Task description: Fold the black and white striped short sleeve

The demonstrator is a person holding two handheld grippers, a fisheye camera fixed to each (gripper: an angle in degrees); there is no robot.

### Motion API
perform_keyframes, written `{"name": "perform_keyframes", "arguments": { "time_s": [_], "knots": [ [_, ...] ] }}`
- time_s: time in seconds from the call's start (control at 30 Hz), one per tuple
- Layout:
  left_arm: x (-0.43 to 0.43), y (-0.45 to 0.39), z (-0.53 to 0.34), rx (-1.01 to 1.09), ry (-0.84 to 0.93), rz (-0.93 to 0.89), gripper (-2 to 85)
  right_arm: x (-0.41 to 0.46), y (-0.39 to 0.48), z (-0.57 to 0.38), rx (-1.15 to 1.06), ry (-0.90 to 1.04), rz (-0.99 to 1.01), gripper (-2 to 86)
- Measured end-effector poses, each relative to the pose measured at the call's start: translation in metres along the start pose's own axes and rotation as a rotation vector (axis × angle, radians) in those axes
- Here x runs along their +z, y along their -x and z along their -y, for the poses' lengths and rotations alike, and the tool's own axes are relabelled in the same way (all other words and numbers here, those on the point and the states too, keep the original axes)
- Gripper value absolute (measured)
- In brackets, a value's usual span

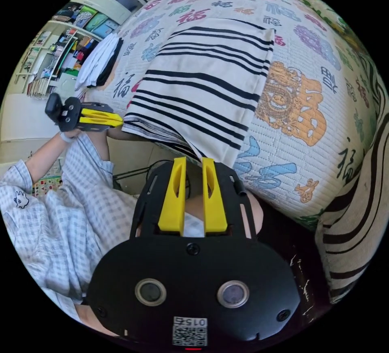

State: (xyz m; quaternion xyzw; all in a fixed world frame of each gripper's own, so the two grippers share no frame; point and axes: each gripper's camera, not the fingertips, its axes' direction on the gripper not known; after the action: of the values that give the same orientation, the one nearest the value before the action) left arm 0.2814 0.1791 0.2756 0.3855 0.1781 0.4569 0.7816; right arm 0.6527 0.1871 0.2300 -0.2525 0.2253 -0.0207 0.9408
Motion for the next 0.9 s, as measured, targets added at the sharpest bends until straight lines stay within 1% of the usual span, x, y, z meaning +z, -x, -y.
{"name": "perform_keyframes", "arguments": {
  "time_s": [0.03, 0.1, 0.17, 0.23, 0.3, 0.33, 0.43, 0.47, 0.53, 0.57, 0.63, 0.67, 0.73, 0.8, 0.9],
  "knots": [
    [-0.006, -0.001, -0.003, -0.021, -0.017, 0.031, -0.8, -0.001, -0.002, 0.0, 0.016, -0.012, 0.002, 6.6],
    [-0.036, -0.009, -0.018, -0.131, -0.135, 0.181, -0.9, -0.003, -0.015, 0.0, 0.118, -0.061, 0.026, 6.9],
    [-0.054, -0.015, -0.026, -0.202, -0.193, 0.257, -0.9, -0.003, -0.027, 0.002, 0.197, -0.098, 0.079, 7.4],
    [-0.058, -0.018, -0.03, -0.23, -0.167, 0.276, -0.9, 0.001, -0.04, 0.005, 0.24, -0.111, 0.185, 7.6],
    [-0.057, -0.011, -0.039, -0.279, -0.119, 0.274, -0.9, 0.019, -0.05, 0.016, 0.259, -0.02, 0.291, 7.2],
    [-0.059, -0.007, -0.041, -0.299, -0.116, 0.27, -0.9, 0.024, -0.05, 0.018, 0.256, 0.001, 0.302, 6.6],
    [-0.079, 0.015, -0.051, -0.383, -0.148, 0.22, -0.9, 0.038, -0.049, 0.028, 0.216, 0.064, 0.328, 1.6],
    [-0.082, 0.024, -0.055, -0.431, -0.136, 0.17, -0.8, 0.042, -0.047, 0.031, 0.201, 0.087, 0.314, 0.8],
    [-0.084, 0.038, -0.066, -0.503, -0.122, 0.105, -0.8, 0.044, -0.045, 0.033, 0.173, 0.122, 0.227, 0.1],
    [-0.084, 0.05, -0.071, -0.537, -0.09, 0.062, -0.7, 0.044, -0.045, 0.032, 0.171, 0.138, 0.151, -0.1],
    [-0.09, 0.068, -0.079, -0.563, -0.088, -0.019, -0.4, 0.04, -0.051, 0.029, 0.176, 0.103, 0.176, 0.0],
    [-0.096, 0.082, -0.084, -0.588, -0.091, -0.065, -0.1, 0.037, -0.056, 0.027, 0.196, 0.068, 0.211, 0.1],
    [-0.111, 0.104, -0.096, -0.659, -0.153, -0.108, 1.2, 0.029, -0.062, 0.024, 0.204, -0.015, 0.242, 0.9],
    [-0.125, 0.14, -0.111, -0.758, -0.235, -0.169, 5.2, 0.025, -0.067, 0.026, 0.22, -0.083, 0.272, 4.7],
    [-0.123, 0.185, -0.117, -0.835, -0.223, -0.266, 8.5, 0.032, -0.074, 0.036, 0.222, -0.074, 0.266, 9.6]
  ]
}}
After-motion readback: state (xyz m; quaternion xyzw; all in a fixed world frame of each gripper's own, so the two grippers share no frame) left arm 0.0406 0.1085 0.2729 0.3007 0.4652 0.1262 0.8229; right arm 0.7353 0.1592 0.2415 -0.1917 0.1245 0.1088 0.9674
